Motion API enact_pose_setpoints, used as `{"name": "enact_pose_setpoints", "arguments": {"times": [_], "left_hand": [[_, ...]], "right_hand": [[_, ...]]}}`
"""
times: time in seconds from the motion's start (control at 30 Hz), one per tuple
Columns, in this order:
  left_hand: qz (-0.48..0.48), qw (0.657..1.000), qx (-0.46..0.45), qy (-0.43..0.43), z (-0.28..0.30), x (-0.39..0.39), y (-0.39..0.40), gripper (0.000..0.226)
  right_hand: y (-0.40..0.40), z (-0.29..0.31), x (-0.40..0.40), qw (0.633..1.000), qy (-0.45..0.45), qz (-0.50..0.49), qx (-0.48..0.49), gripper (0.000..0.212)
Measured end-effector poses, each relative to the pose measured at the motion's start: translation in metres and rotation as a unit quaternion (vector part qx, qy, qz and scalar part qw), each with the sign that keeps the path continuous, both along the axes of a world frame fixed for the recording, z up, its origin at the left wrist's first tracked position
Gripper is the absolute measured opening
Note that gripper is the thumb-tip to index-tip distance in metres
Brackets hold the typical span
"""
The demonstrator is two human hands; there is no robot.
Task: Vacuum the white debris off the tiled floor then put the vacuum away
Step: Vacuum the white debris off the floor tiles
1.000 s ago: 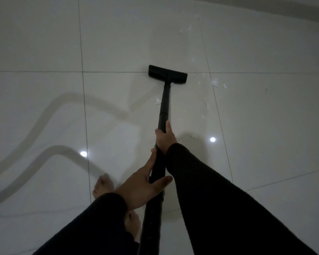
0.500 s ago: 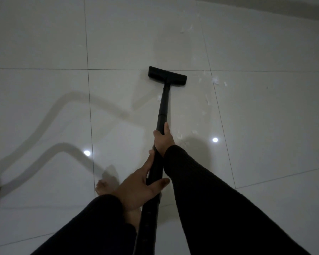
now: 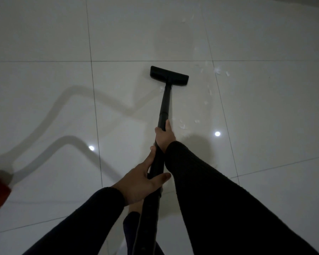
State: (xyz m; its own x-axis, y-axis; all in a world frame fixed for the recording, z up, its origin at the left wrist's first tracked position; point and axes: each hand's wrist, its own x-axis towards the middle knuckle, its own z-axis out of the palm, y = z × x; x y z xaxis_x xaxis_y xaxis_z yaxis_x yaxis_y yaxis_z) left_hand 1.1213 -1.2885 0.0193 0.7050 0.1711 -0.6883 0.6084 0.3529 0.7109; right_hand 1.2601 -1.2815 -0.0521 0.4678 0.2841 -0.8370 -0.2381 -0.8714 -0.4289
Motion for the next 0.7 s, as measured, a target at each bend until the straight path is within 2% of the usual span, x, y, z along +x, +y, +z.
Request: {"name": "enact_pose_setpoints", "arguments": {"times": [0.7], "left_hand": [[-0.073, 0.996, 0.002, -0.043, -0.010, -0.094, -0.063, 0.086]], "right_hand": [[-0.078, 0.006, -0.086, 0.999, -0.020, -0.030, 0.003, 0.065]]}}
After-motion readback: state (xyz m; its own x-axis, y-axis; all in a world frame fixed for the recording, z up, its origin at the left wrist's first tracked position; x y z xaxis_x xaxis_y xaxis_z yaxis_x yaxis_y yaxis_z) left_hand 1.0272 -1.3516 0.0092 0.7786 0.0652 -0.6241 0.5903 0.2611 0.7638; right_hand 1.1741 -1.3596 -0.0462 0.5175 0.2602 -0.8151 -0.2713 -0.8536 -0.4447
